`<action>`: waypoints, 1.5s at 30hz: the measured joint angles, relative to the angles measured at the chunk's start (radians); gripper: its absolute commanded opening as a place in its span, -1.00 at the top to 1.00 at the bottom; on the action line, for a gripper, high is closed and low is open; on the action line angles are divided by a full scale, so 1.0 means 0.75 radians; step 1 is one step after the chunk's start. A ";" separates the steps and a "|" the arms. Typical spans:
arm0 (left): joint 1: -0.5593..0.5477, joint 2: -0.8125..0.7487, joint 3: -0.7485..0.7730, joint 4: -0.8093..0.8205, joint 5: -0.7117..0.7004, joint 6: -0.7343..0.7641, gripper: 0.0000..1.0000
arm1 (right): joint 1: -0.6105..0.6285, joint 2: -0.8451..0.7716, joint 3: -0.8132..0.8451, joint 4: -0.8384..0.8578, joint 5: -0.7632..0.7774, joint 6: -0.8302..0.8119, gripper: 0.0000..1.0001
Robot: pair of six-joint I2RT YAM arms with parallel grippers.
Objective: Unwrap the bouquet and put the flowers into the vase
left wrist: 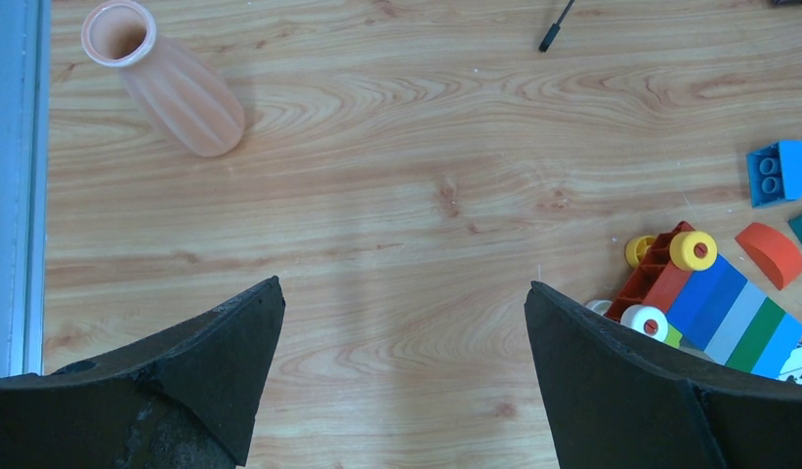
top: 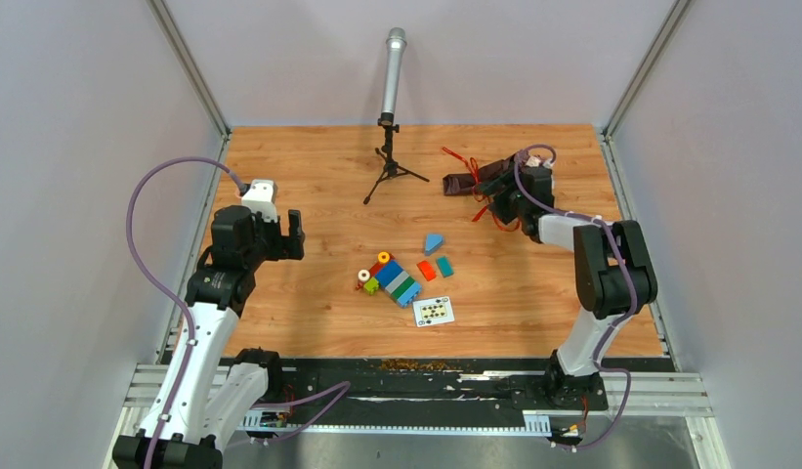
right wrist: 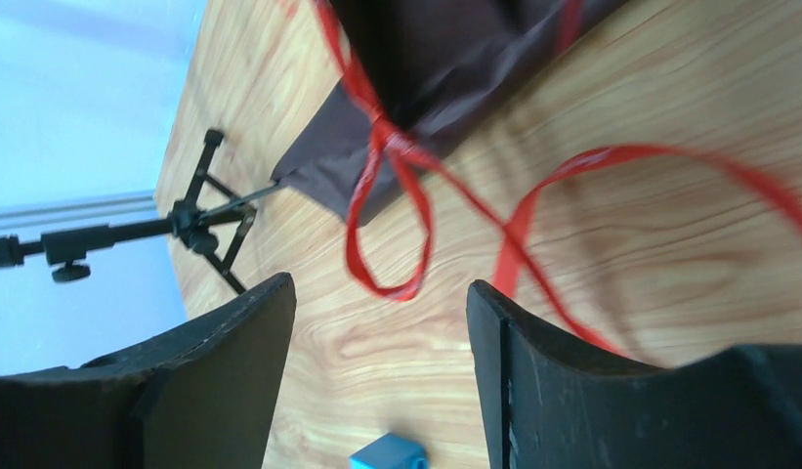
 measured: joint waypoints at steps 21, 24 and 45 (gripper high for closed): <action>-0.001 0.000 -0.001 0.001 0.024 0.000 -1.00 | 0.178 0.263 0.171 0.070 0.314 0.379 0.05; -0.001 0.000 -0.001 0.001 0.024 0.000 -1.00 | 0.179 0.296 0.214 0.068 0.344 0.392 0.11; 0.000 0.015 -0.001 0.001 0.024 0.000 -1.00 | 0.176 0.388 0.250 0.092 0.400 0.433 1.00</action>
